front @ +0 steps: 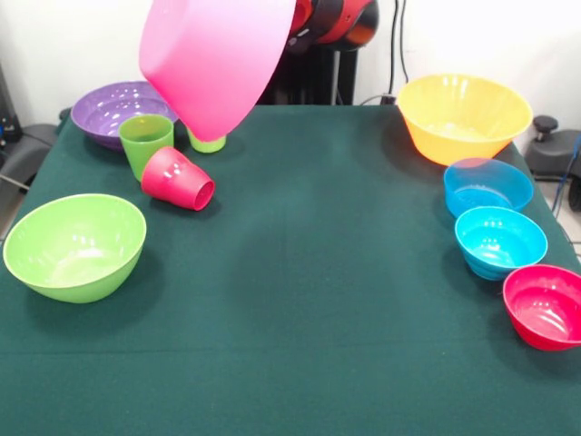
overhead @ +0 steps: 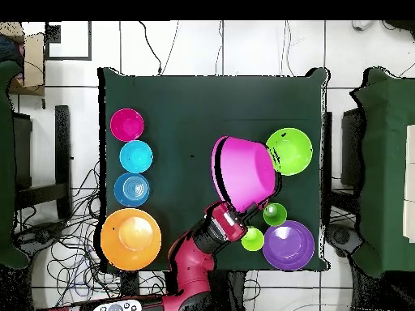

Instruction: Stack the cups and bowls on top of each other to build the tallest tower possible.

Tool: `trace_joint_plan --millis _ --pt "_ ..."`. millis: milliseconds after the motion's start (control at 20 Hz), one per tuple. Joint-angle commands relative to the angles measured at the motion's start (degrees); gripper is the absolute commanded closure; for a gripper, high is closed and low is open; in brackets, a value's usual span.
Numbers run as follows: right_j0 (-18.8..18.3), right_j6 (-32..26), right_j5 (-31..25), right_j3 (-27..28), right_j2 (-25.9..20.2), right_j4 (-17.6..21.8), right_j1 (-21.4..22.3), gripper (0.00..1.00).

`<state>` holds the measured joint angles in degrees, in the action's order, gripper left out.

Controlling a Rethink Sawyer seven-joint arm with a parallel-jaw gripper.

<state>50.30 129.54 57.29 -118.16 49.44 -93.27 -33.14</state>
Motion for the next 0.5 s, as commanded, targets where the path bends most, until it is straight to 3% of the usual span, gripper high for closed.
trace_joint_plan --millis 50,250,300,500 --pt "-0.97 -10.31 0.59 5.19 -8.74 0.61 0.16 1.0" --pt "-1.02 -10.43 0.62 5.17 -8.8 0.59 0.27 1.0" --pt "-1.04 -10.34 0.58 5.15 -8.81 0.66 0.33 0.0" --pt "-1.09 -10.29 0.51 5.14 -8.8 0.73 0.39 0.0"
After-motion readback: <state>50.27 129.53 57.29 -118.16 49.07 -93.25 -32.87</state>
